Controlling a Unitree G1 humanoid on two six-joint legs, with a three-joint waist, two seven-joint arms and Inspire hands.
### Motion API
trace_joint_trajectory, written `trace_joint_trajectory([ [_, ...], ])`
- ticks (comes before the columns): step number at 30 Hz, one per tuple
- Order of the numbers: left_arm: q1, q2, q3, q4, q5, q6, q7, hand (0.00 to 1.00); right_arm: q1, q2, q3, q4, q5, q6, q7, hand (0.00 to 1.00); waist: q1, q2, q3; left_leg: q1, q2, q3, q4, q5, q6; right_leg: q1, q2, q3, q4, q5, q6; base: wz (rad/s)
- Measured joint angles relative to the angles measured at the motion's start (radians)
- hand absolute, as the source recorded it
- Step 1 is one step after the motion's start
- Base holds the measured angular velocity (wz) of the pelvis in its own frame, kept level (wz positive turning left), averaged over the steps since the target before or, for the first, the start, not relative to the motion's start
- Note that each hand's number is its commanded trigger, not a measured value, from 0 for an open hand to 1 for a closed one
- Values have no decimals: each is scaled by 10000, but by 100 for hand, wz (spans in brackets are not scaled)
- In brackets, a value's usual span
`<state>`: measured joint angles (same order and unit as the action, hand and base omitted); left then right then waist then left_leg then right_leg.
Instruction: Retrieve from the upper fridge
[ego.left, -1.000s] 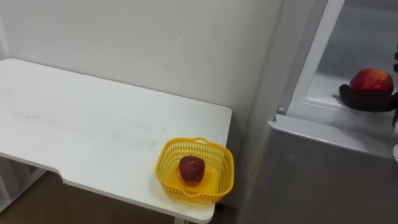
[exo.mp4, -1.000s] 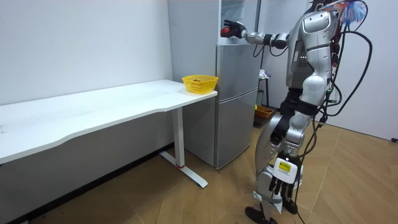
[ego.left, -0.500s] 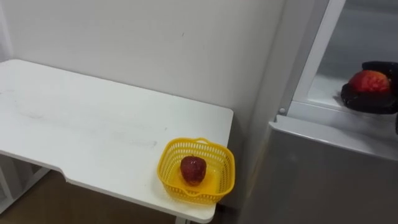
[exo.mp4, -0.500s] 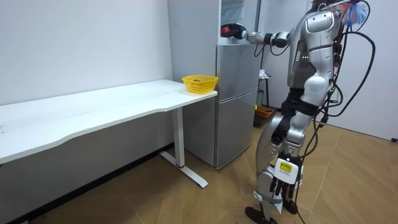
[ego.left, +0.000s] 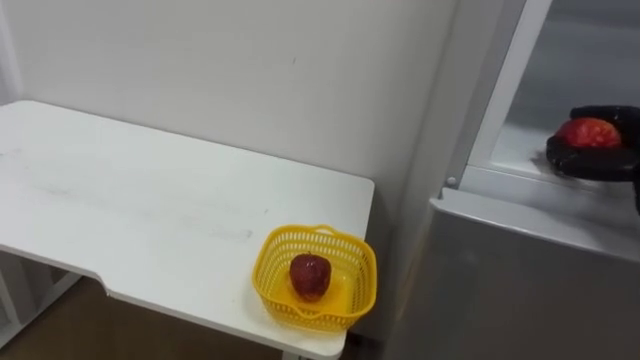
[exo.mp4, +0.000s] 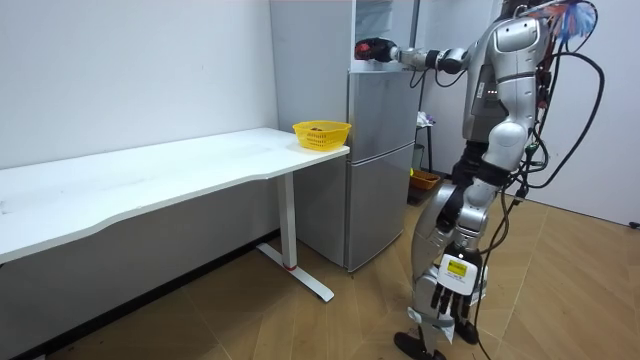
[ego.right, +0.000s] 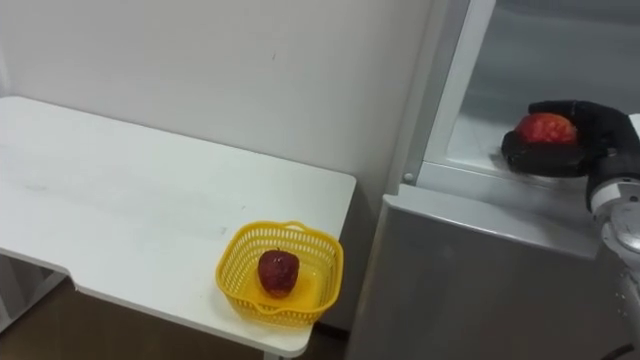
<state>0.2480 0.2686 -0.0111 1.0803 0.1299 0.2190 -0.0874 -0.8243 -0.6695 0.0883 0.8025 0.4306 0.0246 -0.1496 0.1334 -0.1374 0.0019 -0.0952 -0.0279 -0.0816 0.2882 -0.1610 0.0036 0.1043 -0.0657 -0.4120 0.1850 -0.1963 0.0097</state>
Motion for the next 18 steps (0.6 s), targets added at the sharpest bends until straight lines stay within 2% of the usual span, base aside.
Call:
trace_joint_trajectory([
  [4, -7, -3, 6, -2, -70, -17, 103, 0, 1, 2, 3, -376, -29, 149, -13, 100, -82, 55, -33, 7, 3, 1, -9, 0, 0, -11, -1, 7, 1, 0, 0, 0],
  [7, 4, -15, 4, -14, -77, -48, 203, 0, 4, 16, 83, -930, -63, 255, -40, 100, -197, 191, -64, 9, -2, 23, -34, 1, 2, -17, -10, 12, 2, 0, 0, 0],
  [9, -14, -11, 10, -193, -98, -72, 357, 0, 101, 86, 88, -1662, -324, 558, -164, 100, -337, 286, -65, 10, 6, 47, -39, 2, 3, -14, -10, 16, 3, -1, 1, 0],
  [11, -12, -12, 13, -235, -108, -105, 417, 0, 341, 272, 80, -2413, -592, 651, -306, 100, -471, 312, -66, 45, 13, 73, -38, 11, 7, -11, -14, 65, 4, -2, 2, -2],
  [13, -21, -51, 13, -237, -77, -206, 510, 0, 840, 370, 46, -3425, -948, 650, -444, 100, -496, 306, -64, 78, 33, 166, -44, 14, 11, -21, -18, 141, 3, -2, 3, -11],
  [18, -84, -135, 77, -221, -78, -787, 595, 0, 1923, 838, -140, -6060, -1358, 645, -946, 100, -702, 334, -44, 284, 47, 381, -192, 3, 31, 12, -42, 425, 3, -4, 6, -13],
])
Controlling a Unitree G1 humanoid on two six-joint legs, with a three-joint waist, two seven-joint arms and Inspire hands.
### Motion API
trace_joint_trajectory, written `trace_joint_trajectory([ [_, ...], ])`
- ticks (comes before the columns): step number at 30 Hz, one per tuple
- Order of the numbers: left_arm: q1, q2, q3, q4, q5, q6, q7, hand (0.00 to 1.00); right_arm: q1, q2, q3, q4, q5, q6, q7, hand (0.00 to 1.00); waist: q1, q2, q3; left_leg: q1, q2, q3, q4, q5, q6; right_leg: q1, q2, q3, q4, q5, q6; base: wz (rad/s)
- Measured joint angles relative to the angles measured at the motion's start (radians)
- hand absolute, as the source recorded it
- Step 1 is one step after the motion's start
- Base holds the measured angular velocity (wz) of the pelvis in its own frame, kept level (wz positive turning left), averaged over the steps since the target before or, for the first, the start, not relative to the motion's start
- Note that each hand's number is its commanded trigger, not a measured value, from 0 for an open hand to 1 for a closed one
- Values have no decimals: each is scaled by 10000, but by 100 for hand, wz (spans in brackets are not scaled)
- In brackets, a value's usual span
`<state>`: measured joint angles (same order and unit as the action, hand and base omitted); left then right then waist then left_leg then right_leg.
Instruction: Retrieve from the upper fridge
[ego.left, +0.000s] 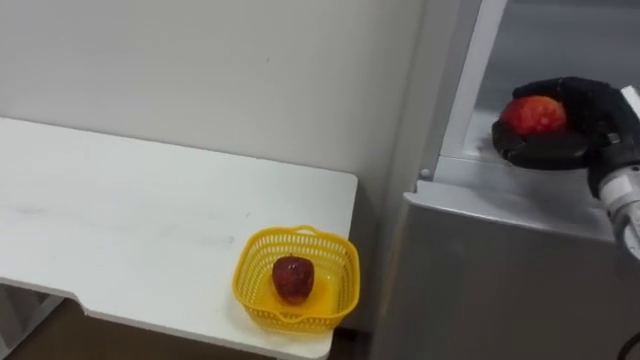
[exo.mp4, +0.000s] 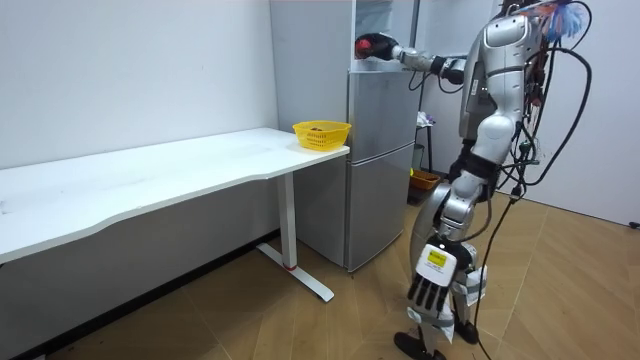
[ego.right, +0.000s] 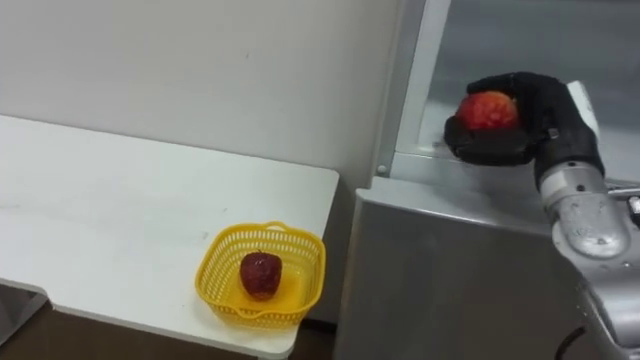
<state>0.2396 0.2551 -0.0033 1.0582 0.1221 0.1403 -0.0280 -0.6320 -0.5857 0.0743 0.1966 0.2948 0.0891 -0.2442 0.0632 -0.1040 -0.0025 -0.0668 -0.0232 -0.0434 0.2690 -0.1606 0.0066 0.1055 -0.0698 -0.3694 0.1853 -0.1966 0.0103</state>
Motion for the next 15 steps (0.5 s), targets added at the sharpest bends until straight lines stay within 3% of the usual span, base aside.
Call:
trace_joint_trajectory([
  [4, 6, -105, 0, 165, -122, -211, 143, 0, 559, 216, -222, -1835, -876, -139, -578, 100, -46, 108, 74, 285, 28, 174, -127, -22, 24, 149, -8, 128, -2, 2, 3, -15],
  [9, -111, -283, 17, 344, -115, -438, 87, 0, 1245, 495, -652, -3825, -1833, -597, -1369, 100, -53, 267, 146, 399, 115, 397, -193, -58, -4, 151, 54, 454, 4, 2, 3, -15],
  [15, -71, -411, -8, 610, -118, -645, -115, 0, 1514, 516, -670, -5245, -2933, -916, -1870, 100, -120, 447, 63, 802, 134, 598, -362, -59, 0, 398, 45, 618, 5, -7, 17, -10],
])
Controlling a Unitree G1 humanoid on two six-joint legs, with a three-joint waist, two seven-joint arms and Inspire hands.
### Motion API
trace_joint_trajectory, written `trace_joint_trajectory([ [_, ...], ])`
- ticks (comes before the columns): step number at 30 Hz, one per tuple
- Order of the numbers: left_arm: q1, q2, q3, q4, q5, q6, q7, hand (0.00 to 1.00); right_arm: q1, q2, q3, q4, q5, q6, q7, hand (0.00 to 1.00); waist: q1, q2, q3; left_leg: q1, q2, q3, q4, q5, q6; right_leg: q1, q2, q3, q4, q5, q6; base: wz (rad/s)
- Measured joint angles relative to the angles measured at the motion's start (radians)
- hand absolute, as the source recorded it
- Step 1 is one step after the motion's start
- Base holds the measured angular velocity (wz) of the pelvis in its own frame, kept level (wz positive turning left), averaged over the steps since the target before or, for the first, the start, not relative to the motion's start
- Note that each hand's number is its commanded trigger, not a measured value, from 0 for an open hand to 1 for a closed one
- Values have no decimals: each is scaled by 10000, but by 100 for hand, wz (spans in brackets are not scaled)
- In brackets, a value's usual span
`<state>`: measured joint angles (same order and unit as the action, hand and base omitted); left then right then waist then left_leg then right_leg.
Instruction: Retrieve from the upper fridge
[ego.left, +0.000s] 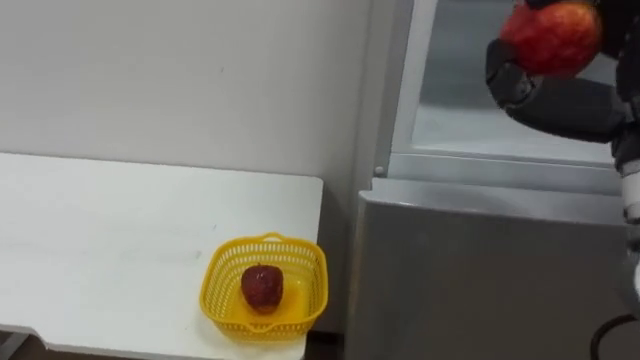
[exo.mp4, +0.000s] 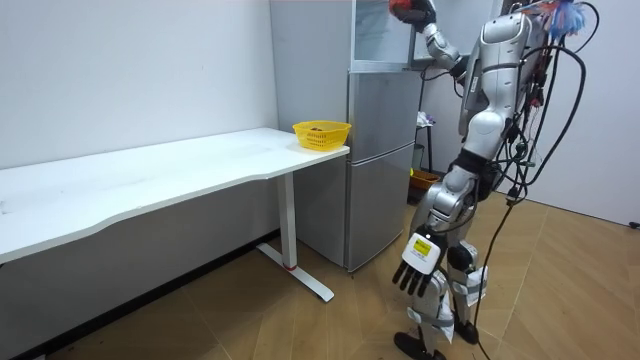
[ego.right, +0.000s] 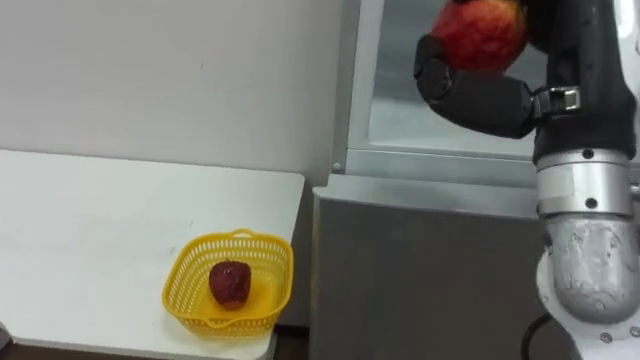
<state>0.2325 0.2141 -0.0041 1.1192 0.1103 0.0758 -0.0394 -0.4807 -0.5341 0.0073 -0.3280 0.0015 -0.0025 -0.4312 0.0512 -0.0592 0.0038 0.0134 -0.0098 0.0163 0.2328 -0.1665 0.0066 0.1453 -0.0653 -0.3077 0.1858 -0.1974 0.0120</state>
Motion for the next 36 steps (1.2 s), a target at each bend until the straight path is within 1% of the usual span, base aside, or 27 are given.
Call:
trace_joint_trajectory([
  [1, 0, -1, 0, 1, 5, -5, -7, 0, 56, 7, 0, -188, -126, -38, -27, 100, -2, -2, -11, 4, 1, 5, 1, -2, 1, 23, 0, 7, 1, -3, 4, 0],
  [3, 23, -10, -3, 6, 9, -128, -109, 0, 279, 77, 0, -841, -552, -347, -7, 100, -61, -10, -7, 66, 2, 14, 13, -18, 6, 93, -1, 13, -4, -9, 13, 0],
  [4, 20, -10, -4, 10, 14, -147, -129, 0, 308, 167, 1, -931, -698, -447, 34, 100, -109, -11, -8, 66, 0, -9, 22, -41, 8, 124, 1, 8, -4, -15, 23, 0],
  [5, 15, -10, -26, 30, 11, -153, -157, 0, 328, 358, 3, -1085, -1045, -586, 113, 100, -189, -10, -12, 70, 1, -19, 87, -81, 9, 152, 6, 31, 0, -24, 33, 0],
  [6, 3, -6, -34, 30, 6, -161, -193, 0, 329, 445, 3, -1191, -1339, -720, 175, 100, -207, -9, -10, 60, 1, -12, 126, -97, 14, 152, 9, 49, 0, -24, 33, 0],
  [7, -8, 0, -34, 34, 3, -172, -213, 0, 329, 461, 13, -1232, -1499, -762, 209, 100, -207, -13, -8, 59, 0, 10, 132, -98, 15, 148, 6, 76, 6, -24, 33, -10],
  [9, -14, 10, -88, 68, 0, -253, -270, 0, 337, 646, 140, -1281, -2180, -937, 420, 100, -172, -39, -5, 143, -2, 137, 79, -93, 21, 136, 13, 310, -5, -25, 30, -14],
  [10, -15, 10, -97, 81, 2, -266, -311, 0, 363, 675, 197, -1324, -2354, -935, 482, 100, -167, -46, -7, 161, -5, 159, 70, -93, 23, 128, 11, 313, -18, -28, 31, -9],
  [13, -149, 30, -98, 226, 10, -350, -403, 0, 951, 758, 541, -1839, -3370, -954, 733, 100, -60, -132, -23, 234, -22, 183, 13, -87, 34, 125, 2, 327, -127, -30, 32, -1],
  [14, -280, 56, -107, 407, 10, -381, -414, 0, 1222, 825, 717, -2055, -3732, -1019, 882, 100, 16, -208, -52, 225, -20, 182, -8, -87, 34, 125, 12, 324, -140, -28, 29, 0],
  [16, -415, 103, -211, 597, 17, -412, -414, 0, 1384, 880, 1061, -2171, -4173, -1132, 990, 100, 134, -302, -65, 227, -20, 170, -5, -88, 32, 127, 18, 314, -158, -28, 29, 0],
  [18, -527, 174, -528, 813, 5, -427, -413, 0, 1402, 1191, 1568, -2242, -4894, -1170, 1019, 100, 274, -357, -52, 208, -16, 133, 0, -95, 22, 135, 29, 307, -153, -26, 30, 4],
  [19, -538, 179, -589, 812, 6, -428, -414, 0, 1420, 1255, 1683, -2263, -4989, -1188, 1021, 100, 302, -365, -58, 164, -15, 115, 0, -96, 21, 138, 32, 304, -147, -24, 31, 8],
  [20, -606, 179, -694, 821, 11, -429, -419, 0, 1437, 1355, 1856, -2285, -5088, -1247, 1047, 100, 369, -385, -35, 138, -18, 88, 2, -96, 21, 137, 36, 301, -146, -23, 30, 10],
  [21, -662, 178, -766, 898, 18, -443, -443, 0, 1437, 1437, 2045, -2285, -5144, -1274, 1070, 100, 473, -391, -30, 128, -17, 72, 1, -96, 20, 140, 39, 301, -145, -23, 31, 9],
  [22, -671, 178, -788, 923, 26, -444, -475, 0, 1436, 1452, 2158, -2284, -5203, -1278, 1075, 100, 579, -385, -24, 131, -16, 69, -4, -98, 18, 141, 40, 302, -145, -23, 31, 0],
  [24, -681, 178, -820, 991, 26, -452, -575, 0, 1436, 1452, 2533, -2283, -5379, -1340, 1321, 100, 684, -389, -17, 133, -17, 35, -36, -103, 13, 148, 42, 299, -147, -23, 31, 4],
  [27, -667, 191, -979, 994, 19, -451, -601, 0, 1436, 1444, 2938, -2240, -5449, -1395, 1597, 100, 836, -420, 24, 114, -17, 39, -128, -104, 13, 152, 45, 310, -151, -24, 32, 1],
  [32, -662, 213, -975, 991, 107, -451, -618, 0, 1435, 1461, 3301, -1845, -5807, -1394, 1756, 100, 1011, -535, 69, 123, -26, 6, -114, -102, 14, 188, 42, 298, -150, -24, 32, 0],
  [34, -678, 222, -979, 984, 111, -450, -727, 0, 1435, 1476, 3394, -1511, -6054, -1383, 1775, 100, 1076, -554, 72, 100, -41, -28, -99, -101, 15, 185, 31, 271, -149, -24, 32, 3],
  [36, -771, 267, -974, 984, 119, -415, -852, 0, 1434, 1462, 3497, -1052, -6493, -1270, 1808, 100, 1235, -595, 79, 16, -49, -148, -88, -101, 16, 135, 16, 77, -148, -24, 34, 9],
])
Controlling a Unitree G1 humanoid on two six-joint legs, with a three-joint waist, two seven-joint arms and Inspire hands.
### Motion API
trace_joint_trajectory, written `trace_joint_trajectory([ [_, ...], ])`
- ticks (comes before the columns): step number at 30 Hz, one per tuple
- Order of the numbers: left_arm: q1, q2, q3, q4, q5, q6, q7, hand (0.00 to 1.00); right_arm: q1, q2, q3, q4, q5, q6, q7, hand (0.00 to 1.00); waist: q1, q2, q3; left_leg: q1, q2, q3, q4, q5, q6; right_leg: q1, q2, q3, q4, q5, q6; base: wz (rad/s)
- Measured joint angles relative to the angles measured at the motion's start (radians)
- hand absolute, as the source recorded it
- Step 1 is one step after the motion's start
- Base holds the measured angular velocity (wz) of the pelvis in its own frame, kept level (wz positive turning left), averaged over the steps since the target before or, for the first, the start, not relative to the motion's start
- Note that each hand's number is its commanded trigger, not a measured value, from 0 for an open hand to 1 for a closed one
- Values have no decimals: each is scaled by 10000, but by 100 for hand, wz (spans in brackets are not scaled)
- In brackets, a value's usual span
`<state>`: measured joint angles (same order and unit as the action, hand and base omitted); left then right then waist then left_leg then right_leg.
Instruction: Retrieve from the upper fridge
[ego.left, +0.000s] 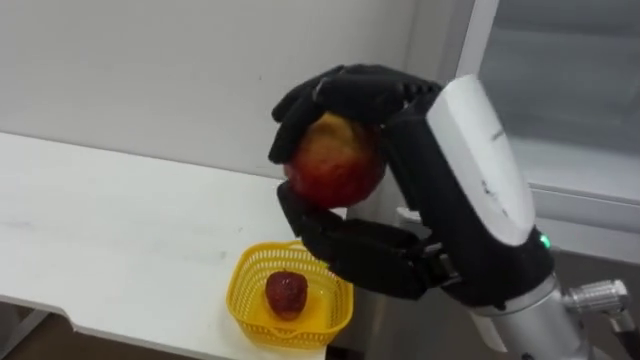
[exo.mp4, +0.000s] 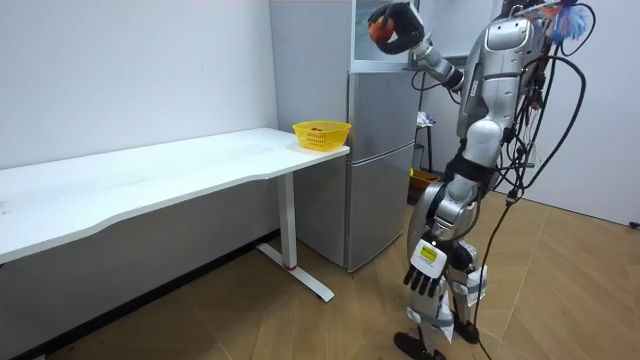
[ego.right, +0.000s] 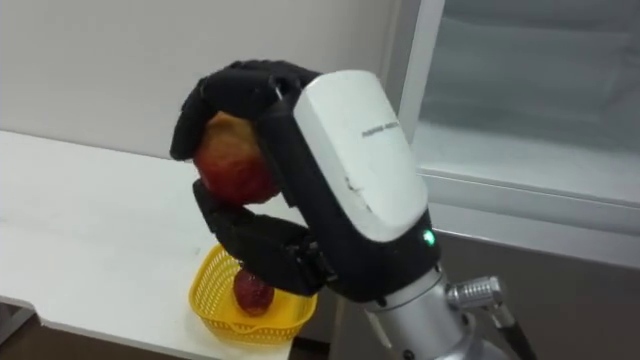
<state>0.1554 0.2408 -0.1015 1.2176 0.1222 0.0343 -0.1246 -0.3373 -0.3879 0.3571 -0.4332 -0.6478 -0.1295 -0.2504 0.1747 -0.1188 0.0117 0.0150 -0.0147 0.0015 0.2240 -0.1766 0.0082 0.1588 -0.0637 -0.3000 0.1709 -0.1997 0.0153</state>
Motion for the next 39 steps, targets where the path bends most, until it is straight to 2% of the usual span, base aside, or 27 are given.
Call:
trace_joint_trajectory([
  [3, -136, 17, -10, -12, 59, 65, -47, 0, -8, 8, 238, 667, -331, 224, 156, 100, 147, -31, 10, -96, -11, -117, 73, 2, -4, -22, 12, -64, -6, 0, 1, 13],
  [12, -269, 36, -13, -7, 7, 81, -103, 0, -9, 88, 617, 2748, -681, 361, 703, 100, 452, -75, 12, -214, -58, -352, 138, 4, -9, -10, -24, -585, -1, -7, 12, 11],
  [23, -276, 82, 21, -37, 56, 67, -245, 0, -510, 94, 616, 3975, -688, 438, 656, 100, 559, -110, 69, -250, -128, -463, 155, -5, 9, -5, -57, -601, -5, -22, 37, 1],
  [28, -276, 92, 22, -61, 74, 116, -259, 0, -575, 79, 616, 4828, -653, 455, 606, 100, 555, -121, 64, -355, -155, -602, 174, -3, 11, -18, -61, -641, -11, -25, 42, 5],
  [35, -188, 96, 112, -214, 305, 321, -511, 0, -575, 78, 501, 6116, -648, 1084, 610, 100, 719, -165, 37, -368, -161, -599, 288, -2, 10, -30, -48, -613, -32, -30, 50, 2],
  [39, -180, 95, 215, -313, 474, 375, -588, 0, -576, 66, 442, 6247, -471, 1228, 661, 100, 785, -147, 48, -402, -163, -629, 288, -2, 10, -38, -52, -722, -31, -30, 50, 3],
])
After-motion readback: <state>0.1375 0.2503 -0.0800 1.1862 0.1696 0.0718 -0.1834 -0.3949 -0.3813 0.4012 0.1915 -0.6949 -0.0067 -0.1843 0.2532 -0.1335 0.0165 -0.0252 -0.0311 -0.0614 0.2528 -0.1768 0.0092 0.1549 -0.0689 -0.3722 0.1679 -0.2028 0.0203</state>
